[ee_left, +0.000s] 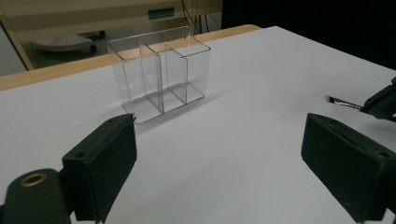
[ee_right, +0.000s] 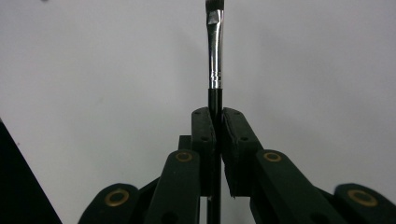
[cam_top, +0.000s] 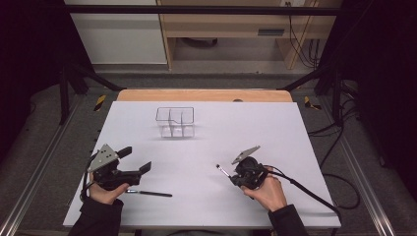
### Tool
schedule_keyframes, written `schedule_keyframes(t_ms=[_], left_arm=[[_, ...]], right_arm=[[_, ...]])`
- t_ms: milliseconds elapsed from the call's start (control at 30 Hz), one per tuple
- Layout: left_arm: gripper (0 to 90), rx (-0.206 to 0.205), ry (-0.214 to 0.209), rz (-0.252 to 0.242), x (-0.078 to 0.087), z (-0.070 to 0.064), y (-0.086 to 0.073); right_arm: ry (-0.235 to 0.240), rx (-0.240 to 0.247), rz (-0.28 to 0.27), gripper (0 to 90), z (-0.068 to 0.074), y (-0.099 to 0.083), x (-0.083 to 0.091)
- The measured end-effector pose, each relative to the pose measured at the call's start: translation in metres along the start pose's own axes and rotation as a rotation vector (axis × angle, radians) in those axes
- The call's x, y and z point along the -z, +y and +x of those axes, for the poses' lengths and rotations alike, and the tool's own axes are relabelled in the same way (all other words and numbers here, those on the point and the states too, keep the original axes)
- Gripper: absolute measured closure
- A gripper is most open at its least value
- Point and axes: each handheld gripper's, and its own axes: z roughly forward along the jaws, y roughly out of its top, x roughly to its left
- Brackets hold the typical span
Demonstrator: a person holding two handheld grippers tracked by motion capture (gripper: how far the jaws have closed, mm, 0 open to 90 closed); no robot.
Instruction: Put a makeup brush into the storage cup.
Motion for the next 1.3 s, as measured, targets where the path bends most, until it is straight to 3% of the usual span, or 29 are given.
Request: schedule_keyframes(t_ms=[33, 167, 267, 300, 433, 833, 1300], left_arm=[[10.3, 0.002, -0.004, 0.0, 0.0, 0.0, 0.0], [10.4, 0.007, -0.016, -0.006, 0.0, -0.004, 0.002], [10.5, 0.007, -0.03, -0.011, -0.002, -0.009, 0.003], [10.5, 0.007, -0.03, -0.011, -0.002, -0.009, 0.003], [10.5, 0.008, -0.046, -0.02, -0.003, -0.014, 0.005], [10.8, 0.03, -0.067, -0.042, -0.008, -0.027, 0.009], [10.9, 0.067, -0.096, -0.07, -0.019, -0.042, 0.015]], right_arm=[[-0.005, -0.013, -0.039, 84.0, 0.0, 0.0, 0.005], [-0.016, -0.007, -0.098, 84.0, 0.0, 0.0, 0.011], [-0.006, 0.006, -0.188, 84.0, -0.001, -0.001, 0.017], [-0.006, 0.006, -0.188, 84.0, -0.001, -0.001, 0.017], [0.018, -0.008, -0.273, 84.0, 0.001, -0.001, 0.024], [0.043, -0.002, -0.411, 84.0, 0.004, -0.002, 0.029], [0.073, -0.008, -0.501, 84.0, 0.009, -0.003, 0.027]])
